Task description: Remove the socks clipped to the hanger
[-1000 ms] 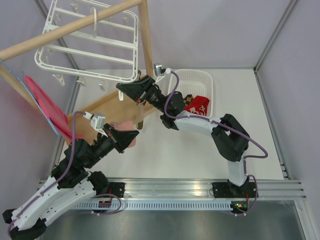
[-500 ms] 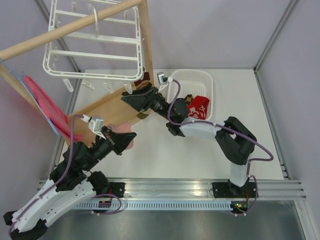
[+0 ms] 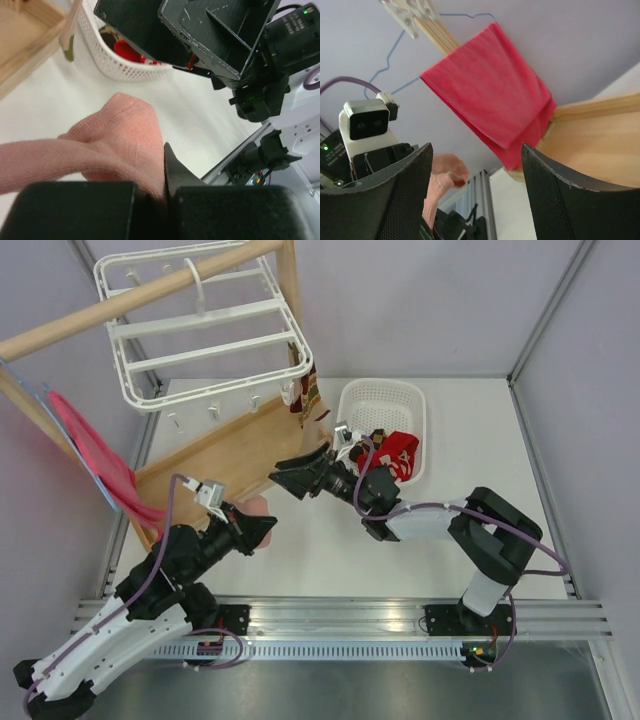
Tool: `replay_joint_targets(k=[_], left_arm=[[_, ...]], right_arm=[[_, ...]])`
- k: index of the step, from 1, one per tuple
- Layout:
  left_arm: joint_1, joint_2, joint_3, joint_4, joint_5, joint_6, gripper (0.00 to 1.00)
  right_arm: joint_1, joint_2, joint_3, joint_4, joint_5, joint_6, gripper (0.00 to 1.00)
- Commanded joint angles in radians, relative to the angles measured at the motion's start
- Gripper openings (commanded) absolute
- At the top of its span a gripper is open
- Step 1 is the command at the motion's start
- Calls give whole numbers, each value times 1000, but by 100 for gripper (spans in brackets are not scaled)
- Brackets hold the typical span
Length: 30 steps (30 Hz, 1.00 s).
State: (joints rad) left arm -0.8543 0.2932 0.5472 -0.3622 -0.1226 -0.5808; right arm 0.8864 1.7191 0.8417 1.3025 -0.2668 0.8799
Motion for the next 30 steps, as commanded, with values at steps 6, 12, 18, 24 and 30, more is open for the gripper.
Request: replay_joint_targets(k=[6,12,18,24,30], left_arm=[[-3,121,-66,52,38,-53,2],[-3,354,-15,129,84,-8,2],[-5,631,95,272,178,21,2],[-8,898,302,345,248,59,2],[-14,1139,569,347,258,127,2]], right_arm=[[-6,-113,-168,-59,69,-127,75],[-6,-304,-223,-608,364,-281,75],[-17,-658,-277,-1057,755,-296,78],[-127,-1094,-421,-1277,850,-205,84],[-185,-1346,-414,-1488,922,-236,86]])
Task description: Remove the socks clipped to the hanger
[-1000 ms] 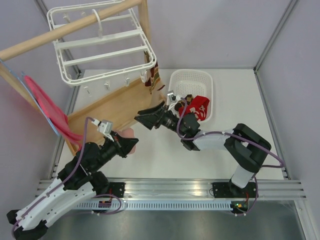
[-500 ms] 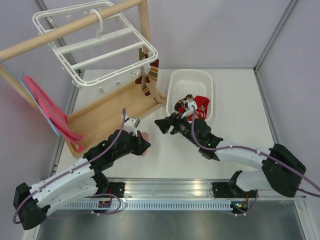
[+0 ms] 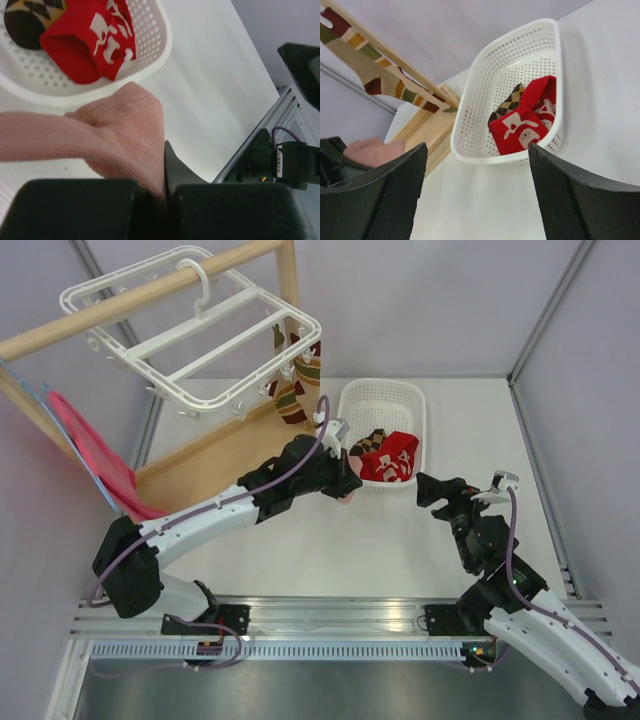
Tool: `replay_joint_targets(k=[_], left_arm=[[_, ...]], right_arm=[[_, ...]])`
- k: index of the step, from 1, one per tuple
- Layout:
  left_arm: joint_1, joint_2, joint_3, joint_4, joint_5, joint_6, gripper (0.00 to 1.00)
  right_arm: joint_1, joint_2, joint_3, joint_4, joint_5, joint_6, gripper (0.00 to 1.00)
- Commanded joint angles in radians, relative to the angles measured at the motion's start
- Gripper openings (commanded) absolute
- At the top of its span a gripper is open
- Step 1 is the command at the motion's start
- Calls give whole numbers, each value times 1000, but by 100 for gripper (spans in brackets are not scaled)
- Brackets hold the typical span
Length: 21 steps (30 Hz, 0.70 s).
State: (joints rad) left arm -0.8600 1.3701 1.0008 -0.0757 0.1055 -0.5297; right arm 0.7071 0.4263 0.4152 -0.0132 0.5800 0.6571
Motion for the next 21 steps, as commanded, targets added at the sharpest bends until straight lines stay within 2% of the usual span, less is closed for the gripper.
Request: replay_joint_targets(k=[1,6,8,10,11,14,17,21], left_arm=[[-10,90,187,60,25,85,2],[-42,334,433,5,-102,212,2],[-59,432,545,-32,-238,266,2],[-60,483,623,-59,-317,269,2],[-59,507,637,-58,-399,267,2],[-59,584,688,-58,-530,283,2],[-47,656,745,-56,-588,321,2],[1,713,788,-59,-553,272,2]], right_arm=[[-6,-60,14,-186,84,-22,86],[-6,-41,16,-214,104,-33,87],[-6,-40,19,-215,103,-39,87],[-6,-49,22,-215,106,-48,87],[-8,-57,22,-221,106,-59,87],[-9,-98,28,-241,121,-70,88],[-9,-141,36,-257,124,-85,89],[-8,-165,48,-272,126,-94,89]])
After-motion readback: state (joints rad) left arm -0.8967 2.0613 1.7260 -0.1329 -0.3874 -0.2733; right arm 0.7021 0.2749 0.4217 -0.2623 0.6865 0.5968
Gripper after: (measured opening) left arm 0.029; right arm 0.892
